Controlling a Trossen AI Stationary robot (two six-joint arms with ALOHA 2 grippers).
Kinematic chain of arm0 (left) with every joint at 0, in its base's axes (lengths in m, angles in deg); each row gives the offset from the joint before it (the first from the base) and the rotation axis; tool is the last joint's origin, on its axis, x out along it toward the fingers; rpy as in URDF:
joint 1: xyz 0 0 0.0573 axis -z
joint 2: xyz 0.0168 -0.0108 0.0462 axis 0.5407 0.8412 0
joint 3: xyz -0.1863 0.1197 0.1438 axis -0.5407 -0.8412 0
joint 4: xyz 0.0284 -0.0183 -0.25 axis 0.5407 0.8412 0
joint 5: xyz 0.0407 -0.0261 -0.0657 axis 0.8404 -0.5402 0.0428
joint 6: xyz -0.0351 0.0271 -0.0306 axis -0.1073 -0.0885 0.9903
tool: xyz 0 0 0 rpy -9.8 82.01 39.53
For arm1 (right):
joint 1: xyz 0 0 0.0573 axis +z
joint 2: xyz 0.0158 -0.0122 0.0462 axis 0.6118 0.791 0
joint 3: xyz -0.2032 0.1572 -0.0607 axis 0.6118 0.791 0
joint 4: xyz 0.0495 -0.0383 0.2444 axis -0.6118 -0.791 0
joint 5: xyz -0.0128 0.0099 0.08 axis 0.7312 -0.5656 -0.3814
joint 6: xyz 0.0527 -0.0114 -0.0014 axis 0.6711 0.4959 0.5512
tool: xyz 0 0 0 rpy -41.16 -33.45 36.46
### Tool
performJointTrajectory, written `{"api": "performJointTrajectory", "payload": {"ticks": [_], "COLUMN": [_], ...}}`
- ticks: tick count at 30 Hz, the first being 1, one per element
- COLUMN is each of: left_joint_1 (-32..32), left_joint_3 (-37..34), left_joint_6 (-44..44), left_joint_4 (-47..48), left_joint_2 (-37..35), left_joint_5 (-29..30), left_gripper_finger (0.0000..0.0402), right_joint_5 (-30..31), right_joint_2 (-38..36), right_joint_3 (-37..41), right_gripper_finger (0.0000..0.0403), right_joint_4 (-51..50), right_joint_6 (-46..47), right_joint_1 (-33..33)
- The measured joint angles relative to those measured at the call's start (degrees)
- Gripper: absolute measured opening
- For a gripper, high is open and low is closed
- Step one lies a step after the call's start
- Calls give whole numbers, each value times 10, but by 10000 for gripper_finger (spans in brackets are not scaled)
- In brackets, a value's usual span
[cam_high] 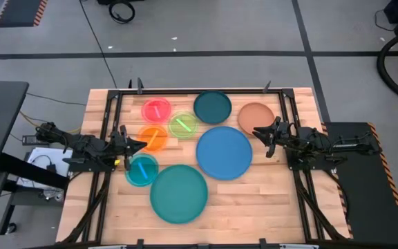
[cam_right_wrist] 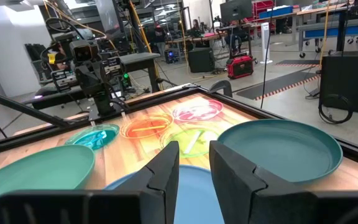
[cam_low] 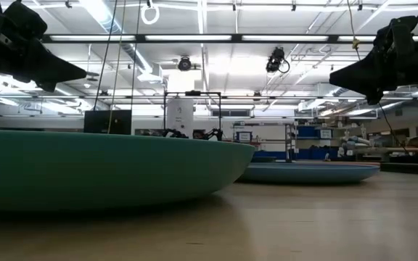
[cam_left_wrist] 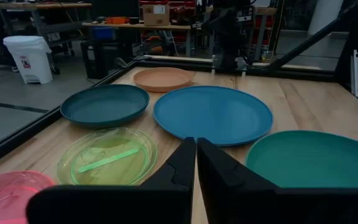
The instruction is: Stack plastic plates
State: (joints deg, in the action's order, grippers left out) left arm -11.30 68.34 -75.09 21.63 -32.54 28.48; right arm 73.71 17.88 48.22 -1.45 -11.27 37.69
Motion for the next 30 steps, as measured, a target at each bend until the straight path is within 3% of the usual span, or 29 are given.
{"api": "performJointTrajectory", "payload": {"ticks": [19, 23, 25, 27, 30], "left_joint_1": [0, -4, -4, -4, -4], "left_joint_3": [0, -4, -3, -3, -3], "left_joint_6": [-7, -188, -237, -235, -152], "left_joint_4": [0, -47, -82, -103, -133], "left_joint_2": [0, 0, 0, 0, 0], "left_joint_5": [0, 4, 4, 4, 4], "left_gripper_finger": [25, 25, 25, 25, 25], "right_joint_5": [0, 0, 0, 0, 10], "right_joint_2": [0, 0, 0, 0, 0], "right_joint_3": [0, 0, 0, 0, 0], "right_gripper_finger": [100, 100, 100, 100, 100], "right_joint_4": [0, 0, 0, 1, 14], "right_joint_6": [0, 0, 0, -1, -10], "right_joint_1": [0, 0, 0, 0, 0]}}
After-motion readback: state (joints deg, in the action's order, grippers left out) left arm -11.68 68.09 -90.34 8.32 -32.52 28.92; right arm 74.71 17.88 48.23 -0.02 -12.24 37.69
